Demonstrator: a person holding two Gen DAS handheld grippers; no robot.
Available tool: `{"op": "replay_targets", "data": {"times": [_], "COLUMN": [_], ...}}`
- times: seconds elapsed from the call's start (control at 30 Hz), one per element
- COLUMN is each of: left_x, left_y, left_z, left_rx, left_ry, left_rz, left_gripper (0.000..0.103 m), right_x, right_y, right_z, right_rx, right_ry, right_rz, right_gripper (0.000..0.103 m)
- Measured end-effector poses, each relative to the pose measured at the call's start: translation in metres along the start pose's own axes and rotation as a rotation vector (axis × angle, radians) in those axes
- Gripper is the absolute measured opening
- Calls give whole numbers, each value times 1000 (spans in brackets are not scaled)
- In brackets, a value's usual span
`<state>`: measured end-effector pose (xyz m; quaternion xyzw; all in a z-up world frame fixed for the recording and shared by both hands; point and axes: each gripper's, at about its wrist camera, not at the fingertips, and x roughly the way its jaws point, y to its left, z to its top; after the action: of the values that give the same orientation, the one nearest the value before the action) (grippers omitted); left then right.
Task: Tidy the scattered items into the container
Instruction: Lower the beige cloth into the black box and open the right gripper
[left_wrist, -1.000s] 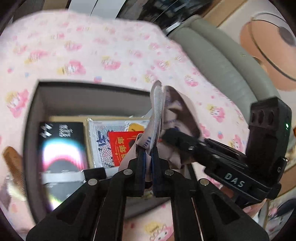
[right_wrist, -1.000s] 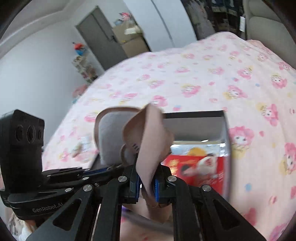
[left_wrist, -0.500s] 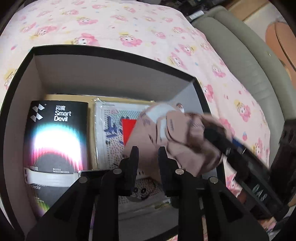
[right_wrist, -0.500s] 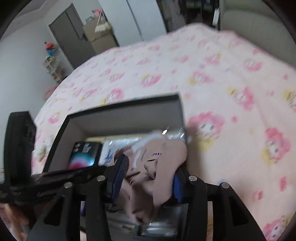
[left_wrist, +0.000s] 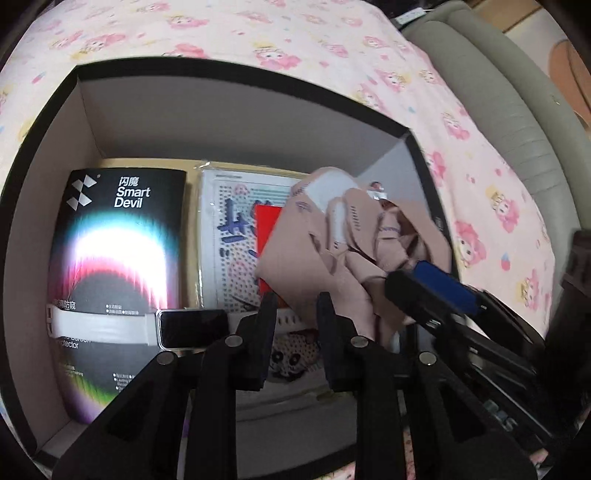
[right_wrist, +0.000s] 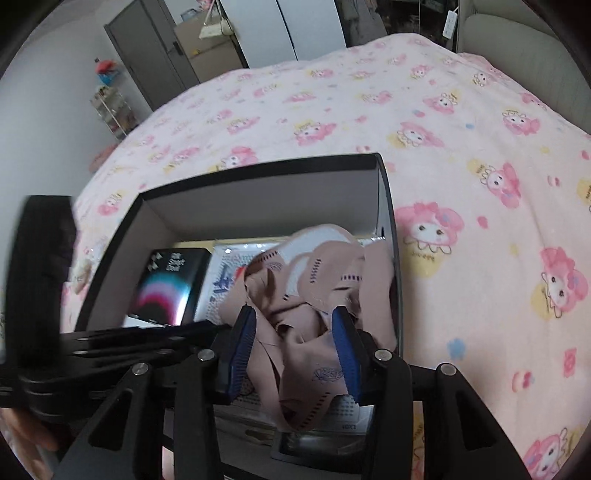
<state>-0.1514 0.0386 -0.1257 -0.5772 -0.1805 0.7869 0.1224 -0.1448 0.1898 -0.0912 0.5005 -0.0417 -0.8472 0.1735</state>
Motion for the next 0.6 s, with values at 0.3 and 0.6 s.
{"op": "replay_targets", "data": {"times": [0.3, 0.6], "left_x": [13, 3], "left_y": [8, 19], "left_z": [4, -6], "left_rx": [-33, -55], "left_ry": [46, 45], "left_rz": [15, 8], "left_gripper": [22, 27], "right_x": [11, 11], "right_y": [12, 19], "right_z": [-3, -6], "right_rx": [-83, -104], "right_ry": [13, 47], "right_rz": [-114, -16], "right_gripper": [40, 40]}}
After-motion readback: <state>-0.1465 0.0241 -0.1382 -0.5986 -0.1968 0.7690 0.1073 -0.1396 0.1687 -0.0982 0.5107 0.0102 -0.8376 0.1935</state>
